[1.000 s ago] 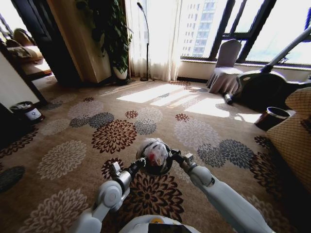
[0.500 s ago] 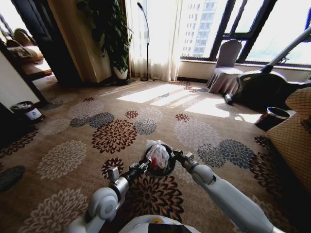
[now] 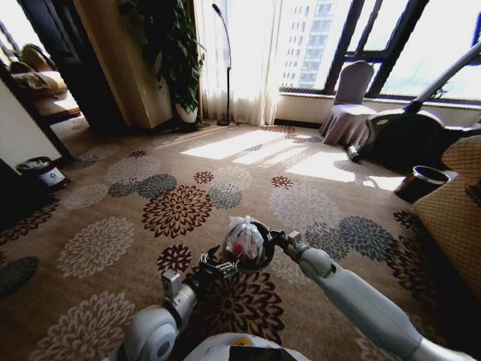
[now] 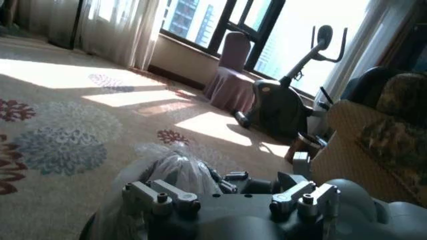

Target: Pick up the trash from the ground and place it into the trash bin.

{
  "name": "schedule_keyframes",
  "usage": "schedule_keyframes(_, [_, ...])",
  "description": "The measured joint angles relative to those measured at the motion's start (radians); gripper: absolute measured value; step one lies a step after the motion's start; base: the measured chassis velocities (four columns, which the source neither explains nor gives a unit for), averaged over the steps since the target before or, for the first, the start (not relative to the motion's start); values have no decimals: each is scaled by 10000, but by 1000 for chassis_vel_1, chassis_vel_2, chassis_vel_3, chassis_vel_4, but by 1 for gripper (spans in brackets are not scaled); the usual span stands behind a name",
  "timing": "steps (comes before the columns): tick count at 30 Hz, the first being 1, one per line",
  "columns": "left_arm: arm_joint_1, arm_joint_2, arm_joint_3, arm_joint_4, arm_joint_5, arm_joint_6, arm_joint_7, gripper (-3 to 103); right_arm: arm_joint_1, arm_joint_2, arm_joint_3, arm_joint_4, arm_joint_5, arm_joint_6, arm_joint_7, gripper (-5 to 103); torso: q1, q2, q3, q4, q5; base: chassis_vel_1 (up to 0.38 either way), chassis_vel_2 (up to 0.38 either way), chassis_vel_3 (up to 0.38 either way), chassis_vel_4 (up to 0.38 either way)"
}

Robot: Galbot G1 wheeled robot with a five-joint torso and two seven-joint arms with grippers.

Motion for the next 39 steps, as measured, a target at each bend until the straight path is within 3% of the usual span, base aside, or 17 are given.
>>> schedule_keyframes(4, [-781,-175,524,829,82,-78,-55,101,-16,-35,-57,266,24,8,2,1,0,0,1,-2,-4,0,0,0,0])
schedule_keyframes(8, [-2274,-640,1649,3056,939,-460,-488,86,-402,-242,-77,1116,21,17,73,1,1,0,2,-1,-3,0,0,0,0])
schedule_keyframes(11, [-2780,-979,1993,3847,1279,-611,-738,82,-596,-329,-71,1576,15,13,123,1,1,-1,1,-5,-7,0,0,0,0])
schedule_keyframes(14, [-2912,-1225,2163,3975,1379,-671,-955,74,-662,-352,-113,1785,-88,14,160,1,1,0,1,-4,-4,0,0,0,0])
schedule_keyframes(17, [-2512,-1034,2085,3210,1382,-705,-837,60,-668,-362,-93,1620,-221,24,166,1,0,0,1,-1,-2,0,0,0,0])
schedule_keyframes(22, [-1503,-477,1419,2219,1300,-928,-435,68,-542,-274,18,1020,-349,108,155,1,1,0,1,-4,-4,0,0,0,0])
schedule_keyframes(23, [-1052,-354,1089,1957,1250,-1057,-256,78,-469,-195,29,827,-404,142,145,1,1,0,1,-2,-3,0,0,0,0])
schedule_keyframes(25, [-767,-321,894,1805,1233,-1124,-181,78,-418,-125,29,695,-447,165,129,1,1,0,1,0,-2,0,0,0,0])
schedule_keyframes(28, [-74,-343,548,1431,1350,-1339,17,93,-340,-16,10,495,-534,180,112,1,0,0,0,2,-5,0,0,0,0])
schedule_keyframes(32, [41,-396,577,1414,1746,-1545,252,101,-326,-1,12,445,-668,214,113,1,0,0,0,0,-3,0,0,0,0])
schedule_keyframes(34, [11,-415,641,1495,2000,-1678,355,98,-352,-19,37,448,-711,225,113,1,0,0,0,0,-3,0,0,0,0])
schedule_keyframes(36, [-42,-443,707,1669,2608,-2105,548,89,-442,-86,110,482,-745,259,118,1,1,0,0,-1,-6,0,0,0,0])
schedule_keyframes(38, [-52,-453,698,1734,2818,-2290,600,89,-473,-106,140,489,-755,285,118,1,0,0,0,-1,-5,0,0,0,0])
schedule_keyframes(39, [-87,-546,493,2184,4124,-3439,721,78,-563,-126,304,513,-754,365,155,1,0,0,0,-2,-4,0,0,0,0])
